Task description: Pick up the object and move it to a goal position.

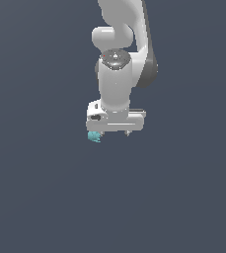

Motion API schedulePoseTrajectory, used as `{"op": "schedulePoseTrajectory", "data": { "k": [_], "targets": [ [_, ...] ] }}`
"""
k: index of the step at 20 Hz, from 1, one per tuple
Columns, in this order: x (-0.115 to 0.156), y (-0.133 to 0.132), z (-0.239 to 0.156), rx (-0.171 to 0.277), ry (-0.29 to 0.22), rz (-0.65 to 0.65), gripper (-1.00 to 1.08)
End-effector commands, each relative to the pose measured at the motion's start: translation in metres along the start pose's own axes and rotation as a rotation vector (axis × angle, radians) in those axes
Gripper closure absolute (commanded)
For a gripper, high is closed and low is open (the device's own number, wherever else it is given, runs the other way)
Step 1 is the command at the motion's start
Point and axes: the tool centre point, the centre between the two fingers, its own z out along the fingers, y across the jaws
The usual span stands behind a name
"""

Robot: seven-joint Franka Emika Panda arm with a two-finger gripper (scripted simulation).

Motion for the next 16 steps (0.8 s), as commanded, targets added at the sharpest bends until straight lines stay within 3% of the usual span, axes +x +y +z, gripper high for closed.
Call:
{"op": "schedulePoseTrajectory", "data": {
  "k": [1,16],
  "targets": [
    [0.000,0.000,0.000,0.000,0.000,0.000,-0.92],
    [0.003,0.020,-0.011,-0.019,0.018,-0.018,-0.92]
  ]
}}
